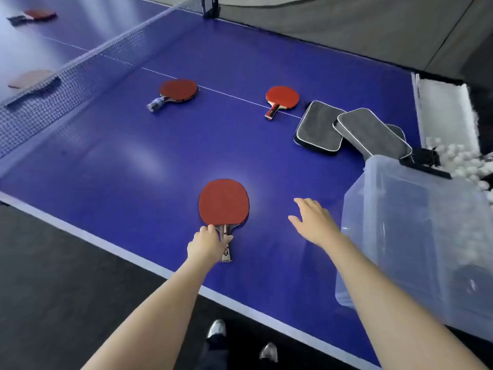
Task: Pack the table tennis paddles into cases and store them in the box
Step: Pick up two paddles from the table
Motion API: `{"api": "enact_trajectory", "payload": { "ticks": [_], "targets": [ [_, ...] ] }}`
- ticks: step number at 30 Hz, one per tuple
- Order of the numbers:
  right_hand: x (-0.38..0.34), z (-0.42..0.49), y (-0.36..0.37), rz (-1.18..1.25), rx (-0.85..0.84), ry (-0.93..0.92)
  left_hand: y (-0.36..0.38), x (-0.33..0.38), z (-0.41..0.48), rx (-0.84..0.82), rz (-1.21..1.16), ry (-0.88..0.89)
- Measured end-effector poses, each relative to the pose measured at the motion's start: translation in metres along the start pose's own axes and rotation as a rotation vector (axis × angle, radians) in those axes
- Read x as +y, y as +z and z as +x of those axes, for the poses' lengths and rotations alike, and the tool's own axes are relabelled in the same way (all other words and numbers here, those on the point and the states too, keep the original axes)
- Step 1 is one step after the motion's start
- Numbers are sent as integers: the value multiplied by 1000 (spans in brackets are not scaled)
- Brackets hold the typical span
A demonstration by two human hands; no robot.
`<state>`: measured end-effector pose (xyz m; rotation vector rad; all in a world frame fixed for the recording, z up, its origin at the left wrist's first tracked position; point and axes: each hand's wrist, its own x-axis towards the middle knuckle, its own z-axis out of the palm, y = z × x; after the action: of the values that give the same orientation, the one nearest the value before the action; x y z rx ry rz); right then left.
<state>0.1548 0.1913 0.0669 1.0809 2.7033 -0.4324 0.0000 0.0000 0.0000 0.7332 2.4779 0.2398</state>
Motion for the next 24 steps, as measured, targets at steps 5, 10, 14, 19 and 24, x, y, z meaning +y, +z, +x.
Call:
{"api": "enact_trajectory", "payload": {
  "ticks": [5,10,14,19,24],
  "targets": [
    [0,-6,35,4,-104,85,25,11,7,-76,-118,-117],
    [1,-14,62,25,-207,78,41,17,15,-88,-282,-240],
    [3,-13,63,49,-193,74,32,24,24,-195,-535,-303],
    [5,-5,51,88,-173,69,4,28,23,-258,-1211,-370],
    [-5,5,42,136,-154,28,-27,25,12,-241,-1189,-243]
  ]
}}
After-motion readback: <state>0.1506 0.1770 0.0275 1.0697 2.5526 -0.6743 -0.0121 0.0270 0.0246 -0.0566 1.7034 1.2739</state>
